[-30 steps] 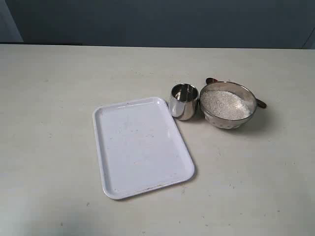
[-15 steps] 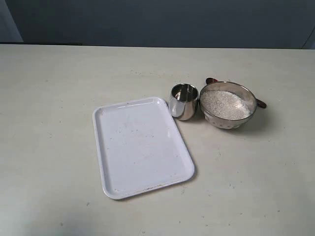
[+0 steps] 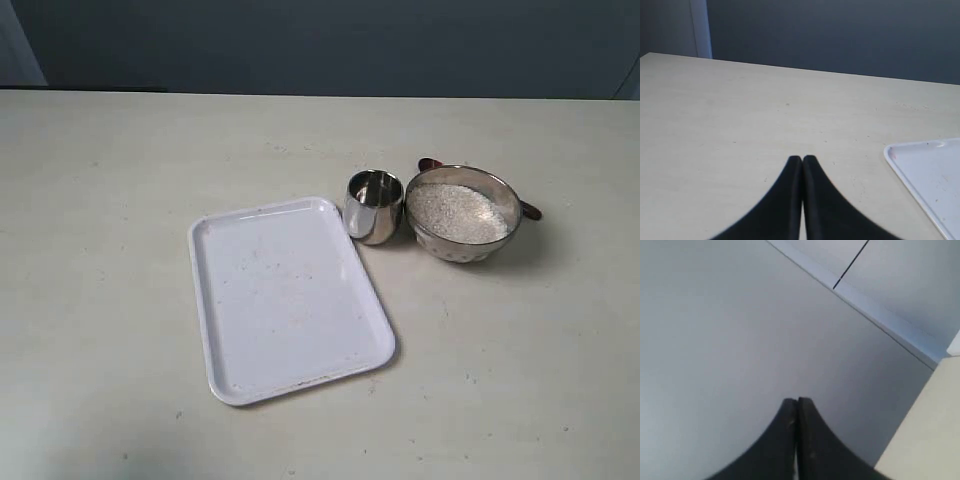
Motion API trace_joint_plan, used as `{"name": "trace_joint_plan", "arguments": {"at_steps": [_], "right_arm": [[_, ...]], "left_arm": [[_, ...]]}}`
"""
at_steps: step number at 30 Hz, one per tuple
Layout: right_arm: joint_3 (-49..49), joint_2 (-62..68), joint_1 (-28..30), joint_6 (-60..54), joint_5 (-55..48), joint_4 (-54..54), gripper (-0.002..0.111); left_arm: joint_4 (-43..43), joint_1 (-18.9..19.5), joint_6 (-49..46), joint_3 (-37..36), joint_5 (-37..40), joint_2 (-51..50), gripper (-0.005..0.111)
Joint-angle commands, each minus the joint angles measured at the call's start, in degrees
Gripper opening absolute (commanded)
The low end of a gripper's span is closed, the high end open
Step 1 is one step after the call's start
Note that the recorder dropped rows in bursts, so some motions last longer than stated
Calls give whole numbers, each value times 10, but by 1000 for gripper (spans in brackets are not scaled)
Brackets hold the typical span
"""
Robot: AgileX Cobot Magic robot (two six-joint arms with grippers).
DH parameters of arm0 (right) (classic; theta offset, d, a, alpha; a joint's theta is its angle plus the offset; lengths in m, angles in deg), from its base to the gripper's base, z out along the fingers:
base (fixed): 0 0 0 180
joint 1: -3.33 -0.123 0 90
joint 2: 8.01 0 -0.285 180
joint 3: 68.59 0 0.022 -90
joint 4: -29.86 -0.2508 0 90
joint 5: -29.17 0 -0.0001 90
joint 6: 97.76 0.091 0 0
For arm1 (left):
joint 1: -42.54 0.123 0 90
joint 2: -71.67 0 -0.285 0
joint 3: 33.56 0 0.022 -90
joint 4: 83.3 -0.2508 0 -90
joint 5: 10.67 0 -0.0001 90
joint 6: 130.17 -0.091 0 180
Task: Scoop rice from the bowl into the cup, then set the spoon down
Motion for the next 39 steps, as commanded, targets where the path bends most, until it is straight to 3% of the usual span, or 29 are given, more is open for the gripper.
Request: {"name": "trace_joint_plan", "arguments": {"at_steps": [1, 7, 10, 13, 21, 27, 30, 36, 39], "right_arm": [[3, -3, 2, 0, 51, -2, 0], [20, 0, 2, -4, 107, 100, 0], [95, 55, 2, -56, 49, 215, -1], [228, 175, 2, -93, -80, 304, -1], [696, 609, 2, -152, -397, 479, -1], [1008, 890, 2, -236, -620, 491, -1], [1111, 1006, 2, -251, -706, 487, -1], [1162, 1135, 2, -415, -815, 341, 0], [1162, 1178, 2, -456, -836, 295, 12]], "left_arm": [[-1, 0, 4, 2, -8, 0, 1], [-1, 0, 4, 2, -8, 0, 1], [-1, 0, 4, 2, -8, 0, 1], [-1, 0, 4, 2, -8, 0, 1], [-1, 0, 4, 2, -8, 0, 1], [-1, 0, 4, 2, -8, 0, 1], [-1, 0, 4, 2, -8, 0, 1], [-1, 0, 4, 2, -8, 0, 1], [-1, 0, 4, 2, -8, 0, 1]]}}
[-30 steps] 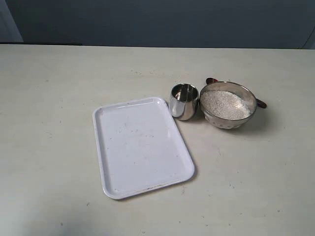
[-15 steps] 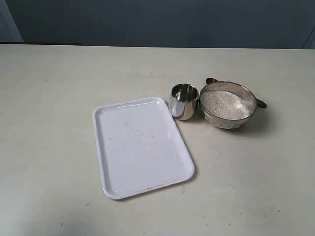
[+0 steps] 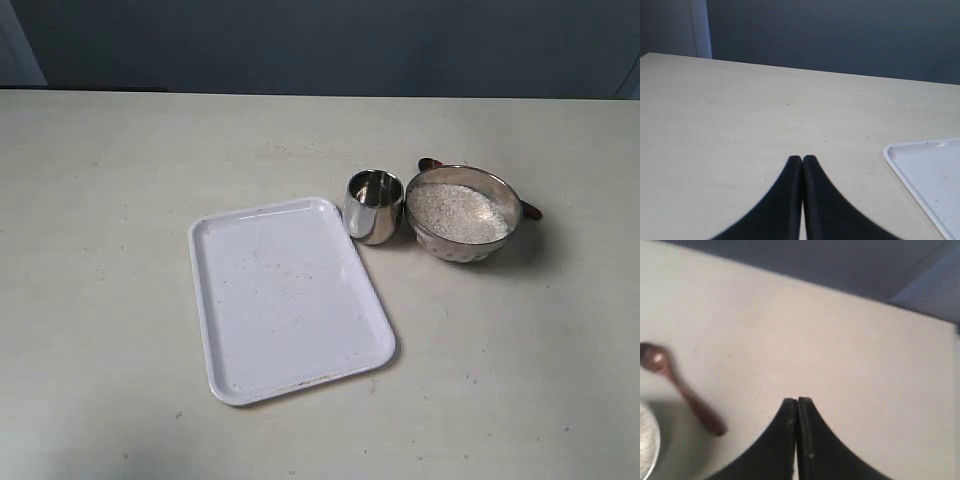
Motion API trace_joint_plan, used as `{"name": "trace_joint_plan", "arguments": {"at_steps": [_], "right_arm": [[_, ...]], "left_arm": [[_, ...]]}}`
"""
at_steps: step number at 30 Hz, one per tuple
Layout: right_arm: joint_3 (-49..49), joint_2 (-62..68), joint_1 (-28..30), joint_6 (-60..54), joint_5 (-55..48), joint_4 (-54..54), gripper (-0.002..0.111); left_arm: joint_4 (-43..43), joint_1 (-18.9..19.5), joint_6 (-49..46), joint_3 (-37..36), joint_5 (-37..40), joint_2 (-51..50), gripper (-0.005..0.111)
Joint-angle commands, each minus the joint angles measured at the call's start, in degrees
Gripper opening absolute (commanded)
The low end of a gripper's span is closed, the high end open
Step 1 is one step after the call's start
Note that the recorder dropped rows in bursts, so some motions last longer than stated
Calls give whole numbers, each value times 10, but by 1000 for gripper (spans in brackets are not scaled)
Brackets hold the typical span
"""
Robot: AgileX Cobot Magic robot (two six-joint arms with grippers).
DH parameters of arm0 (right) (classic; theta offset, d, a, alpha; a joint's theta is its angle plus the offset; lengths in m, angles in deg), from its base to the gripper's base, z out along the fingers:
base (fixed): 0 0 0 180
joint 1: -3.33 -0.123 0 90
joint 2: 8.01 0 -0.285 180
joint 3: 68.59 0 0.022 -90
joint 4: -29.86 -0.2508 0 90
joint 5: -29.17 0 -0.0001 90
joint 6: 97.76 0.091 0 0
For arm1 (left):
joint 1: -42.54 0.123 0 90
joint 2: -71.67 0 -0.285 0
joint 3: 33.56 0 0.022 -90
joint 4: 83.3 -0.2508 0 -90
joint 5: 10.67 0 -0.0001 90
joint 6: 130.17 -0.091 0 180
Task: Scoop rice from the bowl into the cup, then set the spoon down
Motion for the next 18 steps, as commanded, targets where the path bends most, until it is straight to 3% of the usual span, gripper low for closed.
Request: {"name": "trace_joint_plan", "arguments": {"at_steps": [1, 5, 14, 18], "right_arm": [[8, 60, 2, -72, -36, -81, 20], [8, 101, 2, -105, -36, -84, 41], [1, 173, -19, -173, -36, -105, 43], [-21, 193, -49, -216, -36, -92, 52]], "left_arm": [[-1, 0, 4, 2, -8, 0, 1], [-1, 0, 4, 2, -8, 0, 1], [-1, 0, 4, 2, -8, 0, 1], [-1, 0, 4, 2, -8, 0, 1]]}}
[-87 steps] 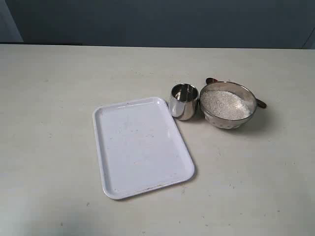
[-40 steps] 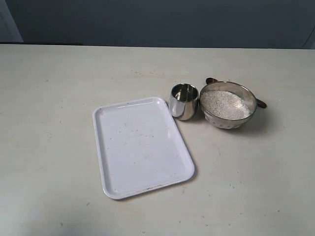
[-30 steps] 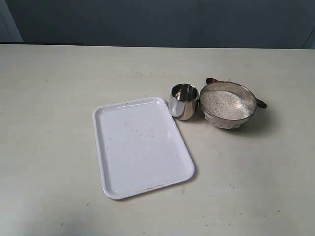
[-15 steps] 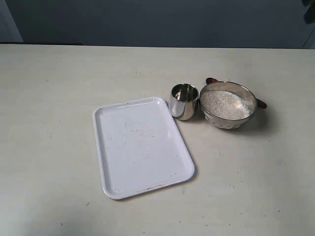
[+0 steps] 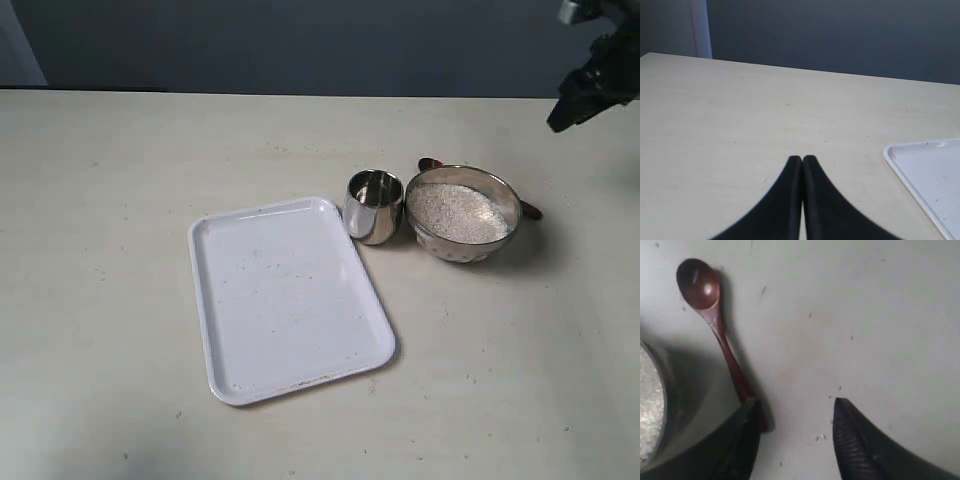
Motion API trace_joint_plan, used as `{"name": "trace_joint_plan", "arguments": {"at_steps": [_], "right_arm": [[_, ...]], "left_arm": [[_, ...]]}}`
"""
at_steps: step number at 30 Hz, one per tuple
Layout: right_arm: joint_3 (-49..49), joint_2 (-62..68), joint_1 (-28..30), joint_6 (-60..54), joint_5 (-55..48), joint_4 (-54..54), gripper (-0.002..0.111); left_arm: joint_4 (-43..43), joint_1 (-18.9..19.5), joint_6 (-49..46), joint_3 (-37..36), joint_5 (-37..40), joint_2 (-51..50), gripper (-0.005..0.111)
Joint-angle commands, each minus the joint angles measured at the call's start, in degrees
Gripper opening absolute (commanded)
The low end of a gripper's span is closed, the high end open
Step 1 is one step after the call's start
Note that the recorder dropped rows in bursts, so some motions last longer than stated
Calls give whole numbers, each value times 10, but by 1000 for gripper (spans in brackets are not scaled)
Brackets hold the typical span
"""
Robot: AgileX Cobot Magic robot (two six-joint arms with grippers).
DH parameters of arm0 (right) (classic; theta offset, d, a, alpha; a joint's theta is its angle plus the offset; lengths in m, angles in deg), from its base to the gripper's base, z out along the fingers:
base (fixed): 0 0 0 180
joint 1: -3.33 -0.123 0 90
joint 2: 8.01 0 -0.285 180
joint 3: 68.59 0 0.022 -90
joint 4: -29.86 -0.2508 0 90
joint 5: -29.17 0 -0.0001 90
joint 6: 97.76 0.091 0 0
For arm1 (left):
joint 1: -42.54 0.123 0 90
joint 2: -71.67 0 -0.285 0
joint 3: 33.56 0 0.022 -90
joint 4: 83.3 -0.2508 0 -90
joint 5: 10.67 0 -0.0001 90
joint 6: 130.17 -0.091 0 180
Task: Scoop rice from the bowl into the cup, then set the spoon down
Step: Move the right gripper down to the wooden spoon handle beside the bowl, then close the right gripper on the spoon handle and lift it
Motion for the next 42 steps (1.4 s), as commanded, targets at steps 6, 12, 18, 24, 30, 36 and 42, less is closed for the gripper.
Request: {"name": "trace_joint_plan", "arguments": {"at_steps": [6, 12, 18, 24, 30, 36, 42], "right_arm": [[-47, 36, -56, -41, -1, 35, 54], [-82, 37, -66, -46, -1, 69, 54], [-82, 37, -71, -46, -1, 67, 54], [-83, 37, -74, -46, -1, 71, 54], [-83, 40, -74, -46, 2, 71, 54], [-83, 74, -74, -38, 17, 72, 54], [-83, 87, -74, -36, 15, 72, 34]], "left_arm": [[-1, 0, 4, 2, -8, 0, 1], [-1, 0, 4, 2, -8, 0, 1], [-1, 0, 4, 2, -8, 0, 1], [-1, 0, 4, 2, -8, 0, 1], [-1, 0, 4, 2, -8, 0, 1], [-1, 0, 4, 2, -8, 0, 1], [-1, 0, 4, 2, -8, 0, 1]]}}
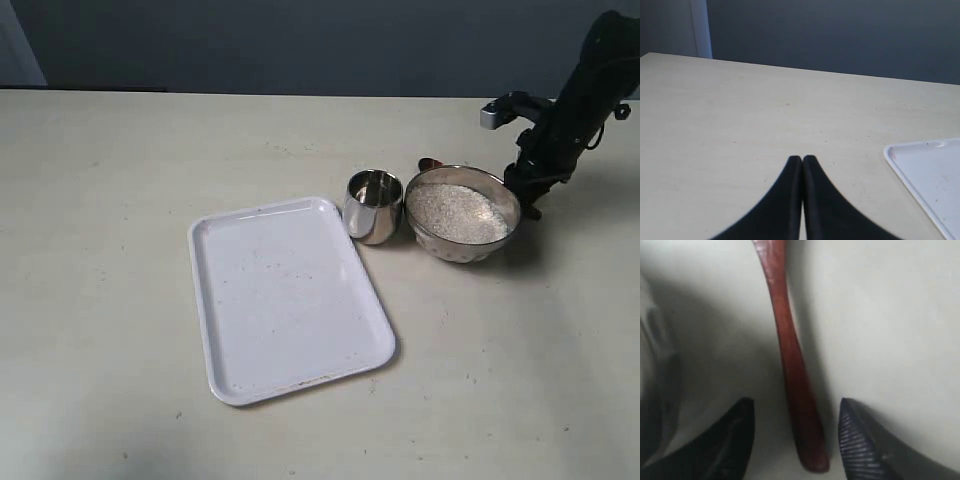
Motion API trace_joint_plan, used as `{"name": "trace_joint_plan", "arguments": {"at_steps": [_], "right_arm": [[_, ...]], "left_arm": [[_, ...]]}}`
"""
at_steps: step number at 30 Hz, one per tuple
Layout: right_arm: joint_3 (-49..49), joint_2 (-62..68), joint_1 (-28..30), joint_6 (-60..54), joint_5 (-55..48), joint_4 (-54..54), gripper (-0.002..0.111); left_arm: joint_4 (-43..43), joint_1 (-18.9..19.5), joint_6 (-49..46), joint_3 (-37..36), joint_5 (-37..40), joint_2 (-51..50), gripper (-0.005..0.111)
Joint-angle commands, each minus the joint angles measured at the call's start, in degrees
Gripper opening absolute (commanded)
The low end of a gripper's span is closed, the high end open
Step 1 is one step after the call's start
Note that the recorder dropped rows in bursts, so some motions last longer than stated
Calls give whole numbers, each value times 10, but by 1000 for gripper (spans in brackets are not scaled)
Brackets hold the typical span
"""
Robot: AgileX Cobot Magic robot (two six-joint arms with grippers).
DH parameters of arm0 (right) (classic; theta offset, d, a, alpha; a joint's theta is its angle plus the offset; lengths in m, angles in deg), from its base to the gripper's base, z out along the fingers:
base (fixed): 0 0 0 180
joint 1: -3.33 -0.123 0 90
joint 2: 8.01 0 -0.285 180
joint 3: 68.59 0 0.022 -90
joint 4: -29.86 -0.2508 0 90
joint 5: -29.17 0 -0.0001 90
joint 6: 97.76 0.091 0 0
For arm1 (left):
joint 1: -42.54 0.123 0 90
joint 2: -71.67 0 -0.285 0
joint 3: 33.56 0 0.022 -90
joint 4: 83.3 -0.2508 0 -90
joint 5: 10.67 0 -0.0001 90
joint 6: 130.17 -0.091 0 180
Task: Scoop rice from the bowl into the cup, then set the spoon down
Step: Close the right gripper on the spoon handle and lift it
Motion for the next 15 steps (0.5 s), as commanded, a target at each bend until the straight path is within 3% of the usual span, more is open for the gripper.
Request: {"name": "trace_joint_plan", "arguments": {"at_steps": [1, 4, 15], "right_arm": [[-3, 12, 1, 7, -2, 0, 24], [-3, 11, 1, 11, -16, 12, -1], [-3, -104, 1, 60, -10, 78, -1]], "left_arm": [[-1, 0, 4, 2, -8, 0, 1], [-1, 0, 4, 2, -8, 0, 1], [-1, 0, 4, 2, -8, 0, 1]]}}
